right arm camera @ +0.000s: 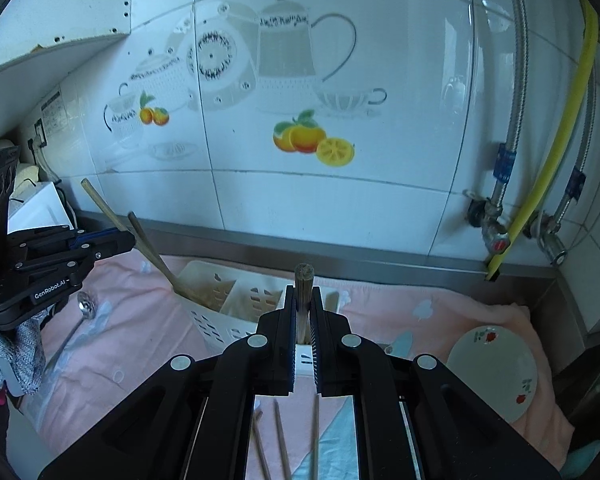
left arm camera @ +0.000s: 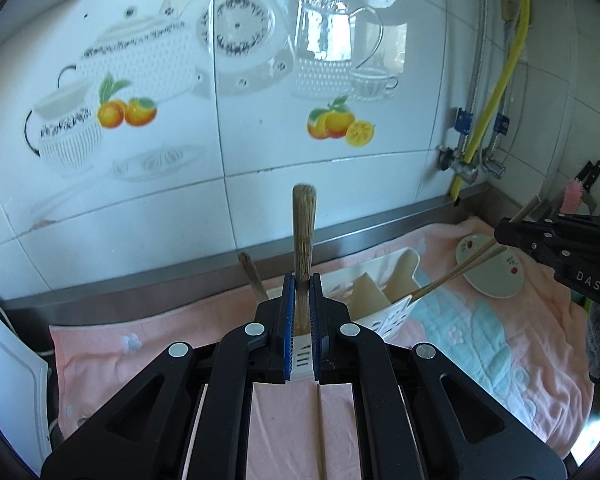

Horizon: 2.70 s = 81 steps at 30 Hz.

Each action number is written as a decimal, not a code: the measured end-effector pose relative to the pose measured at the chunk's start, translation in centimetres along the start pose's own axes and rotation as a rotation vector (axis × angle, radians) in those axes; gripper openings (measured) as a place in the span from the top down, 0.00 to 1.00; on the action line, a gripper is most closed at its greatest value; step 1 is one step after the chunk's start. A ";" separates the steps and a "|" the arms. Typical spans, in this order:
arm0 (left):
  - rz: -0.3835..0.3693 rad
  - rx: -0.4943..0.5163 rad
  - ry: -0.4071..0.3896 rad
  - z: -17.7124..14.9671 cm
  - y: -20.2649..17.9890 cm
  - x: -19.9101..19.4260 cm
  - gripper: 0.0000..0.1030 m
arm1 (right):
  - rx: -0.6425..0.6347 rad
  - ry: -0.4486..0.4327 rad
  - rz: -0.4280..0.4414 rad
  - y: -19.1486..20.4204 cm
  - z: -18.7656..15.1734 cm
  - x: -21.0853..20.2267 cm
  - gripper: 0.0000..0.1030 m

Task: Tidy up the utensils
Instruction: 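Drop the chopstick into the caddy by opening the left tool, then withdraw the left tool from the caddy toward the remaining chopsticks, then lower the right tool onto a wooden chopstick and close it while the left tool grasps another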

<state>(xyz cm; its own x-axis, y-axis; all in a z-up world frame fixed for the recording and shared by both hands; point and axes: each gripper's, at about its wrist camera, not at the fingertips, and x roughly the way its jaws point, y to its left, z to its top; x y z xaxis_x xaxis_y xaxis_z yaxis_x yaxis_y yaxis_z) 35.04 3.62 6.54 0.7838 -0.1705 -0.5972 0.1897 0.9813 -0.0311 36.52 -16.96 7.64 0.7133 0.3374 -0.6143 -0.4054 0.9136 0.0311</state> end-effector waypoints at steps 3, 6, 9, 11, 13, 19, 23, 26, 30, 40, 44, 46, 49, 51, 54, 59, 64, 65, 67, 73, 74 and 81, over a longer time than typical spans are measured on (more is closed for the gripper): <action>-0.004 -0.011 0.008 -0.2 0.3 0.4 0.94 | 0.006 0.008 0.005 -0.1 -0.3 0.6 0.94; -0.002 -0.014 0.008 -0.4 0.4 0.4 0.94 | 0.010 0.015 0.001 -0.2 -0.5 0.9 0.94; -0.002 -0.021 0.005 -0.5 0.5 0.1 0.92 | 0.016 0.014 0.003 -0.4 -0.6 1.0 0.94; -0.004 -0.024 0.007 -0.5 0.5 0.1 0.90 | 0.021 0.011 0.008 -0.6 -0.6 1.0 0.93; -0.003 -0.027 0.003 -0.6 0.5 -0.1 0.81 | 0.023 0.004 0.000 -0.7 -0.6 0.9 0.93; 0.009 -0.023 -0.013 -1.2 0.5 -1.1 0.68 | 0.031 -0.020 -0.003 -0.9 -0.5 -0.4 0.85; 0.013 -0.021 -0.025 -2.0 0.4 -2.2 0.61 | 0.025 -0.057 -0.011 -0.7 -0.6 -2.3 0.77; 0.012 -0.022 -0.028 -2.7 0.3 -3.0 0.60 | 0.005 -0.082 -0.024 -0.3 -1.1 -3.8 0.72; 0.009 -0.027 -0.037 -4.0 0.3 -4.2 0.56 | -0.009 -0.110 -0.024 0.2 -2.3 -5.8 0.68; 0.012 -0.051 -0.031 -7.6 0.6 -6.4 0.46 | -0.029 -0.142 -0.016 1.4 -6.7 -9.0 0.57; 0.012 -0.079 -0.017 -9.0 0.9 -6.9 0.44 | -0.025 -0.123 -0.005 1.8 -9.2 -9.0 0.57; 0.004 -0.105 -0.015 -9.8 1.2 -7.0 0.43 | -0.014 -0.111 0.006 1.8 -10.5 -8.9 0.56; -0.010 -0.129 -0.018 -10.9 1.3 -7.3 0.39 | -0.008 -0.096 0.003 1.9 -12.4 -8.6 0.56; -0.009 -0.126 -0.019 -11.6 1.1 -7.3 0.38 | 0.000 -0.087 -0.001 1.9 -13.7 -8.5 0.53; -0.009 -0.124 -0.012 -12.9 0.8 -7.3 0.33 | 0.020 -0.079 -0.001 1.7 -15.3 -8.3 0.50; -0.004 -0.127 0.000 -14.6 0.5 -7.1 0.26 | 0.058 -0.067 0.010 1.3 -17.3 -8.2 0.47; 0.004 -0.133 -0.003 -16.0 0.3 -7.3 0.17 | 0.088 -0.059 0.015 0.8 -18.8 -8.2 0.44; 0.007 -0.130 -0.004 -16.3 0.2 -7.4 0.15 | 0.093 -0.059 0.015 0.7 -19.0 -8.3 0.43; 0.019 -0.118 -0.005 -16.9 -0.1 -7.5 0.12 | 0.099 -0.056 0.010 0.5 -19.4 -8.2 0.43; 0.019 -0.099 0.006 -18.9 -0.6 -7.6 0.06 | 0.084 -0.027 -0.021 0.5 -21.4 -7.7 0.41; 0.015 -0.101 0.009 -19.2 -0.6 -7.6 0.06 | 0.081 -0.022 -0.024 0.4 -21.7 -7.5 0.38; 0.015 -0.113 0.048 -21.5 -0.8 -7.1 0.05 | 0.055 0.045 -0.017 0.8 -24.8 -6.1 0.28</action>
<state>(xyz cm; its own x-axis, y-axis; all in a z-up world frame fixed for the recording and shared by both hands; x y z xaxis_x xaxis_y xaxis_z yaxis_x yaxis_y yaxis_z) 16.62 5.91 -6.47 0.7560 -0.1539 -0.6362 0.1080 0.9880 -0.1106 17.69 -23.88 -8.17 0.6932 0.3122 -0.6496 -0.3603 0.9307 0.0628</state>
